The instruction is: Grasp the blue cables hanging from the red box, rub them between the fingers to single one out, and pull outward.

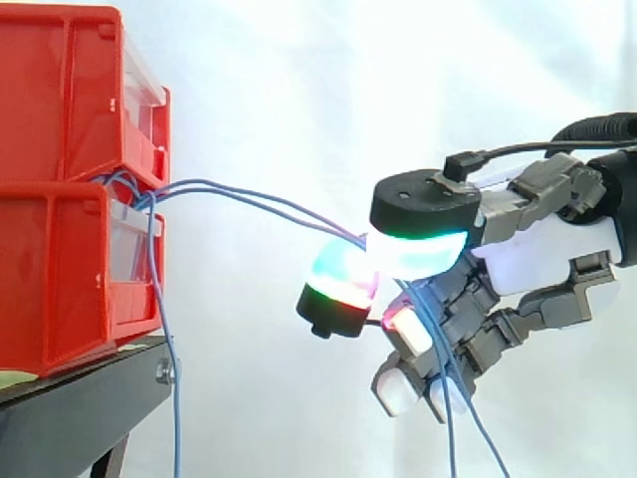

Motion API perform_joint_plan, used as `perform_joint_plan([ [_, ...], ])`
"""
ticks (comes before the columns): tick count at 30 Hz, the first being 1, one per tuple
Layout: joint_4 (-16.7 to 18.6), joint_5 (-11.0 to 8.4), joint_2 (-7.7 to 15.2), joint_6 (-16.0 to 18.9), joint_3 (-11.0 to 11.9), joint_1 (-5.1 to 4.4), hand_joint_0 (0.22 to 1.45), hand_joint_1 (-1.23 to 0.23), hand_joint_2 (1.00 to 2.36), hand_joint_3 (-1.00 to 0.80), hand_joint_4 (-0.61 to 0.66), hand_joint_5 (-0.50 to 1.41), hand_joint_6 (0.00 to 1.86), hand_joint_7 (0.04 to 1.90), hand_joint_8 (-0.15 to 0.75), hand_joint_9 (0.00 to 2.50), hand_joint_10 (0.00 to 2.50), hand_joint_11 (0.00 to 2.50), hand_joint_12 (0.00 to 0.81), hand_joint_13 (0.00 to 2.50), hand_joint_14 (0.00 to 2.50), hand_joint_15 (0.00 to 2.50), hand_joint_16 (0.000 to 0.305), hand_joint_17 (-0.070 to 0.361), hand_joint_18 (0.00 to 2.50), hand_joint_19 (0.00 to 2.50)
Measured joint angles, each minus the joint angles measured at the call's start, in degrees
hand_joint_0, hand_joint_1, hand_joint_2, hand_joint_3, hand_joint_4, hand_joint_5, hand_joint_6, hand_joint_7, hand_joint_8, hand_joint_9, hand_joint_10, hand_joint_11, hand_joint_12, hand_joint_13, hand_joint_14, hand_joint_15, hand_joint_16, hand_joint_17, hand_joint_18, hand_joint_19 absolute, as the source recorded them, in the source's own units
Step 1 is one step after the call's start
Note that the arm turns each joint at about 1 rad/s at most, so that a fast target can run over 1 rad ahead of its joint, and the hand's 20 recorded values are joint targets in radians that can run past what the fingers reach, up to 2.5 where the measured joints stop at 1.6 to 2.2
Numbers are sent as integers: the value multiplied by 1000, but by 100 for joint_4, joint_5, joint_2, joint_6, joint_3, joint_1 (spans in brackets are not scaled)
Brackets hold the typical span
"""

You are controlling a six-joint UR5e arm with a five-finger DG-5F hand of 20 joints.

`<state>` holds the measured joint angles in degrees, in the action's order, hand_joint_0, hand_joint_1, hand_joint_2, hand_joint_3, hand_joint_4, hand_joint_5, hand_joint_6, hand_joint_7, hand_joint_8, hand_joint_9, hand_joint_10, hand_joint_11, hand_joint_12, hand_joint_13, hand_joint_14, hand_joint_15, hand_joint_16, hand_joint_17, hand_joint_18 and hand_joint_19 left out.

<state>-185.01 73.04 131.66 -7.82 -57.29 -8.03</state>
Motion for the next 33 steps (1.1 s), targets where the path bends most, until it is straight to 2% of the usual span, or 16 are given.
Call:
perform_joint_plan([
  [5, 0, 0, 0, -2, 0, 0, 703, -922, 1000, -500, 30, -143, 883, 945, 289, 1058, 20, 648, 371, 914, 17, 437, 48, 108, 840, 503],
  [7, 0, 0, 0, -5, -1, 1, 618, -851, 1000, -500, 36, -138, 881, 956, 288, 1079, 21, 652, 373, 931, 20, 456, 48, 108, 849, 522],
  [10, 0, 0, 0, -8, -1, 1, 554, -756, 1000, -500, 55, -133, 876, 949, 306, 1098, 22, 645, 382, 944, 17, 450, 50, 113, 877, 531],
  [18, 0, 0, 3, -9, -2, 0, 521, -636, 1000, -500, 75, -130, 858, 956, 319, 1110, 21, 644, 401, 959, 17, 451, 53, 119, 905, 533],
  [23, -36, 10, 1, -9, -2, -1, 570, -663, 1000, -500, 61, -128, 854, 976, 311, 1106, 23, 647, 390, 952, 19, 454, 51, 114, 886, 550],
  [28, -201, 22, 1, -9, -1, 0, 625, -750, 1012, -345, 33, -130, 863, 1048, 310, 1103, 22, 653, 384, 941, 17, 451, 50, 111, 879, 546],
  [33, -388, 29, 1, 6, -2, 0, 640, -817, 1015, -273, 27, -140, 887, 1009, 307, 1088, 23, 664, 381, 937, 19, 450, 50, 112, 871, 539],
])
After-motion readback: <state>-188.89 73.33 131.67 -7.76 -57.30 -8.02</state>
